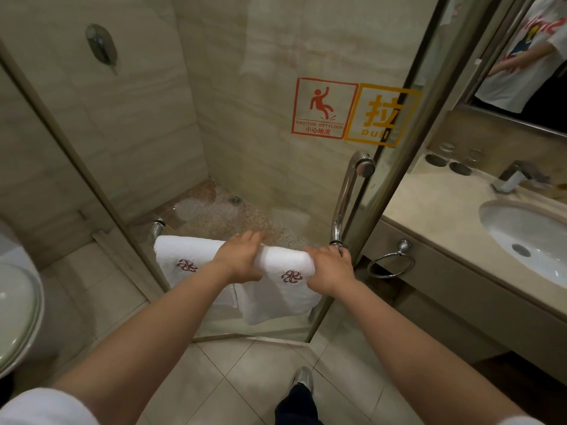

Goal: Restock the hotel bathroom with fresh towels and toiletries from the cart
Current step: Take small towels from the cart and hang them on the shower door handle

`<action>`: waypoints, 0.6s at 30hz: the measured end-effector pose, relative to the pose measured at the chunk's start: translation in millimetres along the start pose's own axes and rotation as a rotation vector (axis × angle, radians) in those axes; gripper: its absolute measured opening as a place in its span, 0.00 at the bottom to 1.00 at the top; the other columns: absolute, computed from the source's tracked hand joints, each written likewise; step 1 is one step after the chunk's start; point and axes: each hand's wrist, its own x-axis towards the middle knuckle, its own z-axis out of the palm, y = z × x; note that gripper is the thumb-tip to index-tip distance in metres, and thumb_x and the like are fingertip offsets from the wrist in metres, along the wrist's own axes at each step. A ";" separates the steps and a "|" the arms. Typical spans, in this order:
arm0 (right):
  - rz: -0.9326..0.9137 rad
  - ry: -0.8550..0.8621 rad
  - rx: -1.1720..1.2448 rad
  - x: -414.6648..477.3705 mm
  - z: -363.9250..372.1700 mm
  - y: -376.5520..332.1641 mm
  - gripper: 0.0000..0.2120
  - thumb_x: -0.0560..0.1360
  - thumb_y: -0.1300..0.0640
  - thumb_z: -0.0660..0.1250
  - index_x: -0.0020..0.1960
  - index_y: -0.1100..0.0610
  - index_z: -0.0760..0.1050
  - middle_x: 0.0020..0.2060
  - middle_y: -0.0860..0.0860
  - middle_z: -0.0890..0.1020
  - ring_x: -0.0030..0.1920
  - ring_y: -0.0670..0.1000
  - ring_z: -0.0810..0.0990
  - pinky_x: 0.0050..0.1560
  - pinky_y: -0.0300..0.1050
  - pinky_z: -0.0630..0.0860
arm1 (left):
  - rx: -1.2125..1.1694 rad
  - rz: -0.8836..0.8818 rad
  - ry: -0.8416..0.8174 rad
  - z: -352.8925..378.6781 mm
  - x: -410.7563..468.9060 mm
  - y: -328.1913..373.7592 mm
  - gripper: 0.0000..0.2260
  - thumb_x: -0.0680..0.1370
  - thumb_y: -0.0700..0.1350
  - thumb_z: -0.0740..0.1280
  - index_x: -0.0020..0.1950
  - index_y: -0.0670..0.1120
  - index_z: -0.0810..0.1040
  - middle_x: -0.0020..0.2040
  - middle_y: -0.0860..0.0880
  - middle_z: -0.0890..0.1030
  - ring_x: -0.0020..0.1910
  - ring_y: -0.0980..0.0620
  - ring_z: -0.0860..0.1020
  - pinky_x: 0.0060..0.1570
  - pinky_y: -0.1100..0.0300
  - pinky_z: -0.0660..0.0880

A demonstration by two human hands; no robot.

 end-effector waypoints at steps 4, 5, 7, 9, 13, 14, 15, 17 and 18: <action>-0.028 -0.020 0.083 -2.7 -2.9 -10.3 0.42 0.71 0.47 0.70 0.79 0.49 0.53 0.73 0.53 0.65 0.75 0.56 0.58 0.77 0.61 0.43 | -0.130 -0.042 0.046 -6.8 -8.1 0.7 0.41 0.70 0.52 0.74 0.77 0.49 0.58 0.74 0.47 0.65 0.72 0.44 0.65 0.72 0.51 0.61; -0.036 -0.006 0.110 -2.6 -4.3 -14.0 0.43 0.72 0.46 0.70 0.80 0.49 0.52 0.74 0.53 0.65 0.76 0.56 0.57 0.77 0.62 0.44 | -0.199 -0.070 0.073 -7.5 -10.1 -1.3 0.40 0.70 0.52 0.74 0.77 0.49 0.59 0.74 0.47 0.67 0.71 0.45 0.66 0.72 0.50 0.62; -0.048 0.029 0.175 -4.6 -7.9 -22.4 0.41 0.73 0.46 0.69 0.80 0.48 0.53 0.75 0.54 0.64 0.76 0.57 0.58 0.77 0.61 0.47 | -0.356 -0.151 0.151 -9.0 -15.8 -5.2 0.34 0.73 0.51 0.72 0.76 0.50 0.61 0.72 0.48 0.69 0.69 0.48 0.70 0.68 0.50 0.68; -0.057 0.084 0.274 -5.7 -10.4 -31.4 0.37 0.74 0.50 0.67 0.79 0.49 0.55 0.75 0.54 0.65 0.75 0.58 0.60 0.76 0.58 0.54 | -0.475 -0.218 0.239 -12.8 -23.0 -6.5 0.27 0.76 0.50 0.68 0.74 0.50 0.65 0.68 0.50 0.72 0.65 0.51 0.73 0.64 0.51 0.71; -0.060 0.123 0.583 -2.6 -17.0 -49.3 0.29 0.77 0.56 0.62 0.78 0.51 0.61 0.74 0.52 0.67 0.74 0.54 0.64 0.71 0.51 0.65 | -0.670 -0.287 0.326 -22.1 -37.5 -2.8 0.19 0.78 0.44 0.65 0.69 0.48 0.71 0.62 0.49 0.76 0.58 0.52 0.76 0.60 0.54 0.73; -0.062 0.112 0.647 0.2 -20.0 -52.6 0.27 0.78 0.57 0.61 0.77 0.52 0.63 0.74 0.51 0.68 0.73 0.52 0.66 0.71 0.50 0.66 | -0.712 -0.302 0.344 -24.0 -40.8 -1.2 0.18 0.78 0.43 0.64 0.68 0.48 0.72 0.61 0.49 0.77 0.57 0.52 0.76 0.59 0.55 0.73; -0.066 0.098 0.703 3.7 -23.7 -55.4 0.25 0.79 0.58 0.60 0.76 0.53 0.65 0.73 0.52 0.70 0.72 0.51 0.69 0.70 0.48 0.67 | -0.754 -0.321 0.360 -25.1 -43.1 -0.5 0.17 0.78 0.42 0.64 0.67 0.47 0.72 0.60 0.49 0.77 0.56 0.51 0.76 0.59 0.55 0.73; -0.088 0.073 0.798 11.2 -32.2 -60.0 0.21 0.80 0.60 0.60 0.73 0.56 0.70 0.70 0.53 0.74 0.69 0.51 0.73 0.70 0.46 0.68 | -0.830 -0.359 0.393 -26.6 -47.5 0.3 0.15 0.78 0.40 0.64 0.65 0.46 0.74 0.59 0.48 0.78 0.54 0.51 0.77 0.60 0.54 0.74; -0.108 0.060 0.826 15.5 -36.1 -62.1 0.20 0.80 0.60 0.60 0.71 0.57 0.71 0.68 0.53 0.75 0.68 0.50 0.74 0.69 0.45 0.68 | -0.856 -0.381 0.414 -27.0 -50.0 0.7 0.14 0.78 0.39 0.64 0.64 0.46 0.75 0.59 0.48 0.79 0.54 0.51 0.78 0.60 0.55 0.74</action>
